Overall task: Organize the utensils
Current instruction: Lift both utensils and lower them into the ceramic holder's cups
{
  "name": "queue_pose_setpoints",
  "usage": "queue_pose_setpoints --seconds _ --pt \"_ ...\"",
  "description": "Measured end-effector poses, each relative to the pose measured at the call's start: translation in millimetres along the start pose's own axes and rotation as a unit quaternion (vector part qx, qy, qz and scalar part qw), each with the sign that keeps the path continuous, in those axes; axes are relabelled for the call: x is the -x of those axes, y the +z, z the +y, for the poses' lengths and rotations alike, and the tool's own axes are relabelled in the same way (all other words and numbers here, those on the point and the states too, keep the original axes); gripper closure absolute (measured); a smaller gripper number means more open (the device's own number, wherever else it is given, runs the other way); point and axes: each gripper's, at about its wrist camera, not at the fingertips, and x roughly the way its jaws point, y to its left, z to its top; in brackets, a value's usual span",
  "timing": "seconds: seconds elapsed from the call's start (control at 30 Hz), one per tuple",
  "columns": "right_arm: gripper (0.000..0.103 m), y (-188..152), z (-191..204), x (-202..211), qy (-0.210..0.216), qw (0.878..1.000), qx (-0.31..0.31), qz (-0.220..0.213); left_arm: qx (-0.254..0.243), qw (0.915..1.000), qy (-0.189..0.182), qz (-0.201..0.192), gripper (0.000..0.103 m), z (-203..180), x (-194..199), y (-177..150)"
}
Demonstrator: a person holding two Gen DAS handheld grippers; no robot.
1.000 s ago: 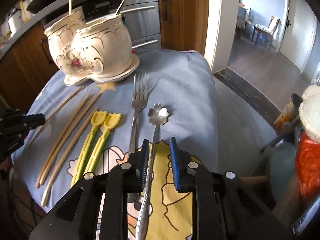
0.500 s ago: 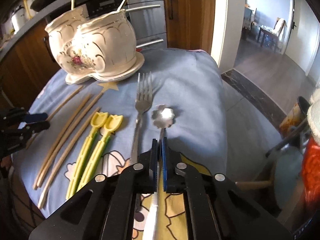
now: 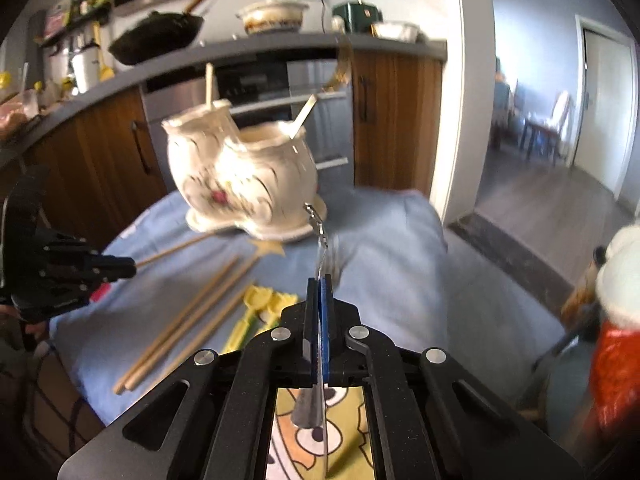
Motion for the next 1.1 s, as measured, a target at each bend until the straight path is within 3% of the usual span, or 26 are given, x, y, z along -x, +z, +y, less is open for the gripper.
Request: queue_pose_setpoints --seconds 0.13,0.4,0.57,0.67,0.9,1.1 --pt "0.101 4.2 6.3 7.2 0.000 1.000 0.010 -0.013 -0.010 0.9999 -0.007 0.001 0.098 -2.9 6.0 0.3" --pt "0.101 18.5 16.6 40.7 0.021 0.997 0.019 -0.077 -0.050 0.9952 -0.017 0.082 0.095 -9.9 -20.4 -7.8" --pt "0.101 29.0 21.7 58.3 0.031 0.993 0.021 -0.111 -0.044 0.9937 -0.032 0.098 0.093 -4.2 -28.2 -4.0" --pt "0.101 37.3 23.5 64.5 0.034 0.991 0.018 -0.127 -0.032 0.9938 -0.035 0.101 0.098 0.8 -31.7 0.8" --pt "0.101 54.3 22.6 60.1 0.041 0.989 0.008 -0.144 -0.018 0.9989 -0.037 0.022 0.098 5.1 0.6 0.0" --pt "0.101 72.5 24.4 44.3 0.052 0.986 -0.005 -0.156 0.001 0.9952 -0.036 -0.091 0.098 12.7 56.0 19.2"
